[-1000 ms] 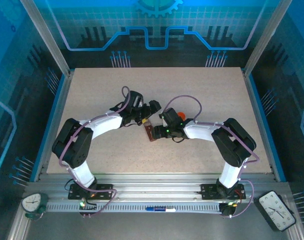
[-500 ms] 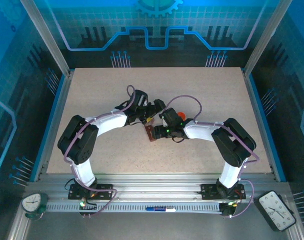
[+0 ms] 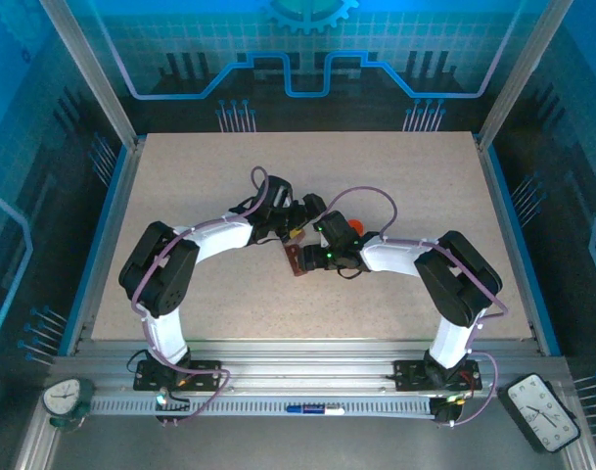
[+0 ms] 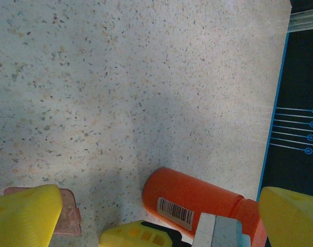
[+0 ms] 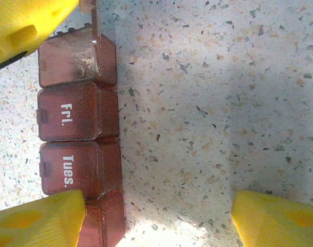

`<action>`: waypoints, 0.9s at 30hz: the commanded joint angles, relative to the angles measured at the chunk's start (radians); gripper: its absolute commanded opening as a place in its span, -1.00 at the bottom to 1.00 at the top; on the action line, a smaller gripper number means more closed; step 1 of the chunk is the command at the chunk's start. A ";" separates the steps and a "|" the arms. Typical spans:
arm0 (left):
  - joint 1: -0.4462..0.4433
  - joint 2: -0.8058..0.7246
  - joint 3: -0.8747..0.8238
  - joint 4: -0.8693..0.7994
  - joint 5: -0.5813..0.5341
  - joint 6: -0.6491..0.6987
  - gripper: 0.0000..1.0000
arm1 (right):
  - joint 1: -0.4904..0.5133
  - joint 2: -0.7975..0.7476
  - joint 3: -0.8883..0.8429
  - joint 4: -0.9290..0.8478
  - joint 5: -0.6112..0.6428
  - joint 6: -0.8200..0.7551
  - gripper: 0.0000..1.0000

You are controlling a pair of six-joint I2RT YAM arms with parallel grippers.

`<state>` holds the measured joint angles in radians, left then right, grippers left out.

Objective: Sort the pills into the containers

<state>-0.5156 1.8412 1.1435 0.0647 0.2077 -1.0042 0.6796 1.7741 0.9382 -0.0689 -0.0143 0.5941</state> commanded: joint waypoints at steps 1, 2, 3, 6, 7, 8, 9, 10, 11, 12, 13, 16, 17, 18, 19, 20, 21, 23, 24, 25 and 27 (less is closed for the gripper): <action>-0.020 0.013 0.035 -0.035 0.012 0.007 0.98 | 0.015 0.020 0.013 -0.003 -0.038 -0.053 0.57; -0.019 0.004 0.044 -0.044 0.011 0.013 0.98 | 0.013 0.001 0.015 -0.011 -0.041 -0.056 0.58; -0.019 -0.004 0.053 -0.056 0.009 0.018 0.98 | 0.011 -0.018 0.017 -0.020 -0.041 -0.059 0.58; -0.018 -0.027 0.079 -0.080 0.010 0.030 0.98 | 0.011 -0.085 0.020 -0.047 -0.044 -0.066 0.61; -0.017 -0.031 0.087 -0.090 0.010 0.036 0.98 | 0.011 -0.105 0.022 -0.056 -0.044 -0.066 0.61; -0.014 -0.038 0.098 -0.100 0.011 0.039 0.98 | 0.011 -0.129 0.021 -0.067 -0.044 -0.066 0.62; -0.011 -0.045 0.106 -0.107 0.014 0.043 0.98 | 0.011 -0.150 0.019 -0.077 -0.044 -0.066 0.62; -0.008 -0.050 0.111 -0.113 0.017 0.047 0.98 | 0.011 -0.167 0.016 -0.085 -0.046 -0.065 0.62; -0.003 -0.059 0.117 -0.121 0.019 0.050 0.98 | 0.013 -0.188 0.012 -0.095 -0.045 -0.063 0.63; 0.005 -0.070 0.118 -0.128 0.022 0.053 0.98 | 0.015 -0.206 0.008 -0.103 -0.044 -0.061 0.63; 0.014 -0.079 0.119 -0.134 0.025 0.057 0.98 | 0.017 -0.221 0.003 -0.107 -0.045 -0.058 0.63; 0.061 -0.135 0.102 -0.162 0.036 0.073 0.98 | 0.032 -0.249 -0.012 -0.109 -0.056 -0.044 0.63; 0.085 -0.158 0.092 -0.174 0.043 0.078 0.98 | 0.041 -0.248 -0.011 -0.107 -0.061 -0.038 0.63; 0.107 -0.183 0.079 -0.184 0.049 0.086 0.98 | 0.054 -0.243 -0.007 -0.106 -0.062 -0.033 0.63; 0.131 -0.207 0.066 -0.193 0.055 0.092 0.98 | 0.068 -0.234 -0.001 -0.106 -0.063 -0.030 0.63; 0.158 -0.236 0.049 -0.209 0.061 0.101 0.98 | 0.083 -0.220 0.010 -0.109 -0.060 -0.029 0.63; 0.186 -0.263 0.030 -0.224 0.066 0.109 0.98 | 0.101 -0.203 0.024 -0.110 -0.056 -0.027 0.63; 0.244 -0.322 -0.011 -0.246 0.076 0.126 0.98 | 0.133 -0.165 0.052 -0.112 -0.052 -0.024 0.63; 0.274 -0.351 -0.032 -0.261 0.079 0.134 0.98 | 0.150 -0.141 0.071 -0.115 -0.050 -0.023 0.63; 0.297 -0.376 -0.050 -0.273 0.084 0.141 0.98 | 0.164 -0.122 0.087 -0.118 -0.049 -0.023 0.63; 0.347 -0.424 -0.090 -0.298 0.092 0.157 0.98 | 0.190 -0.074 0.120 -0.121 -0.047 -0.022 0.63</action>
<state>-0.2077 1.4723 1.1053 -0.1436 0.2604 -0.8974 0.8375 1.6520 1.0073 -0.1680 -0.0601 0.5606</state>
